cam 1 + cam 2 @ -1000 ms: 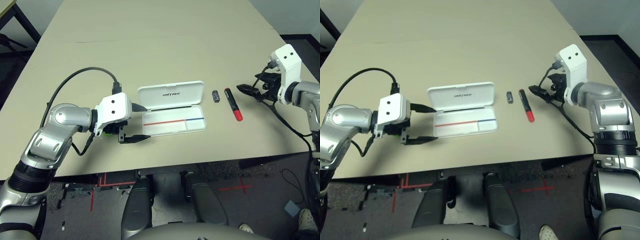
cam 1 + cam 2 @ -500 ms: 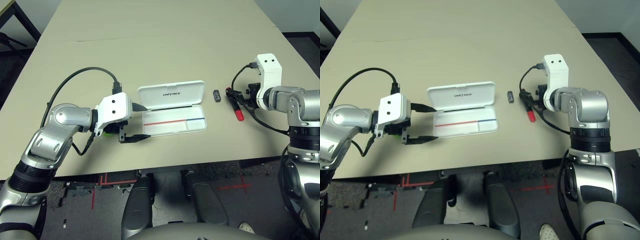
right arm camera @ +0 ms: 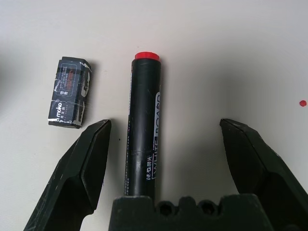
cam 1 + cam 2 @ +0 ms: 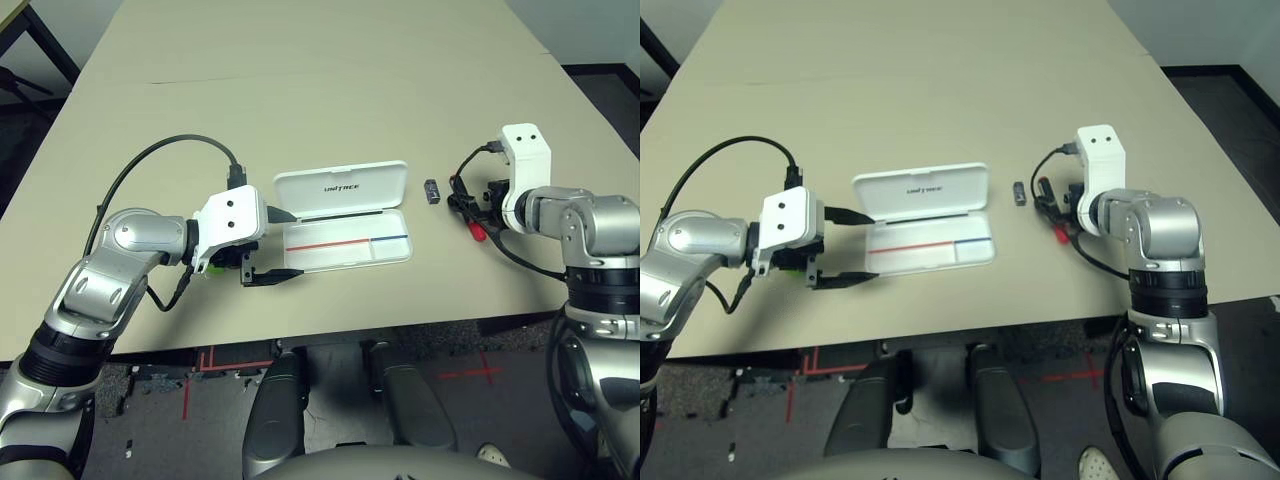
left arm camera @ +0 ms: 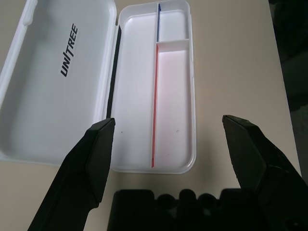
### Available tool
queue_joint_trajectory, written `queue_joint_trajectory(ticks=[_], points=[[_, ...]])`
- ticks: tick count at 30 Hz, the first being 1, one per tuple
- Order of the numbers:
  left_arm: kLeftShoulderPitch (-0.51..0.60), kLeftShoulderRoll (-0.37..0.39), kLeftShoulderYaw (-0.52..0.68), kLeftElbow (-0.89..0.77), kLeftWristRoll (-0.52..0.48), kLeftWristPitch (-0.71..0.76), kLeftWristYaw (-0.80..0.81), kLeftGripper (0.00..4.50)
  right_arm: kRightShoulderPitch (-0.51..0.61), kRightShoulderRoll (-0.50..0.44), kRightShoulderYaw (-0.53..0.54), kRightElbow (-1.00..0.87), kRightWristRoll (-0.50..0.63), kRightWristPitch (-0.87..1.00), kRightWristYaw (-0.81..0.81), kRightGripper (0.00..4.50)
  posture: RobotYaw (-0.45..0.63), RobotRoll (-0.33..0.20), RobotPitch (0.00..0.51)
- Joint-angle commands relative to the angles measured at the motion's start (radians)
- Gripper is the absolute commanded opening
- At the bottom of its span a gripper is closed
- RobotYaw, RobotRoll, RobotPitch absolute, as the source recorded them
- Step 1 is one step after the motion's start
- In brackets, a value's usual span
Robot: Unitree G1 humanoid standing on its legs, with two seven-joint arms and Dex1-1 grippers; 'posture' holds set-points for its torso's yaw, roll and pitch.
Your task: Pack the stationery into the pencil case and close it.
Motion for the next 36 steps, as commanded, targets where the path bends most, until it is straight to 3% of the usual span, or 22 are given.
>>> queue_joint_trajectory(ticks=[1,3,12,19,24,28,36], points=[[0.009,0.004,-0.011,-0.031,-0.011,0.01,0.004,4.5,0.035,0.009,0.021,0.05,-0.002,0.012,-0.007,4.32,0.0,0.0,0.211],[0.011,0.005,-0.011,-0.034,-0.009,0.011,0.004,4.5,0.036,0.006,0.02,0.053,-0.003,0.005,-0.008,3.86,0.0,0.0,0.211],[0.007,0.003,-0.014,-0.035,-0.009,0.013,0.002,4.5,0.016,-0.038,0.028,0.08,-0.005,-0.012,0.02,0.6,0.0,0.0,0.211],[0.004,0.002,-0.02,-0.029,-0.007,0.008,-0.001,4.5,-0.053,-0.185,0.105,0.101,0.022,-0.054,0.178,0.52,-0.01,0.0,0.21],[0.001,0.005,-0.023,-0.023,-0.006,0.004,-0.004,4.5,-0.114,-0.369,0.236,0.109,0.046,-0.218,0.489,0.52,-0.01,0.0,0.209],[-0.001,0.007,-0.025,-0.021,-0.005,0.003,-0.007,4.5,-0.151,-0.466,0.304,0.116,0.037,-0.402,0.723,0.52,-0.01,0.0,0.209],[-0.003,0.014,-0.027,-0.015,-0.005,0.002,-0.015,4.5,-0.238,-0.488,0.405,0.098,0.017,-0.62,1.045,0.52,-0.01,0.0,0.206]])
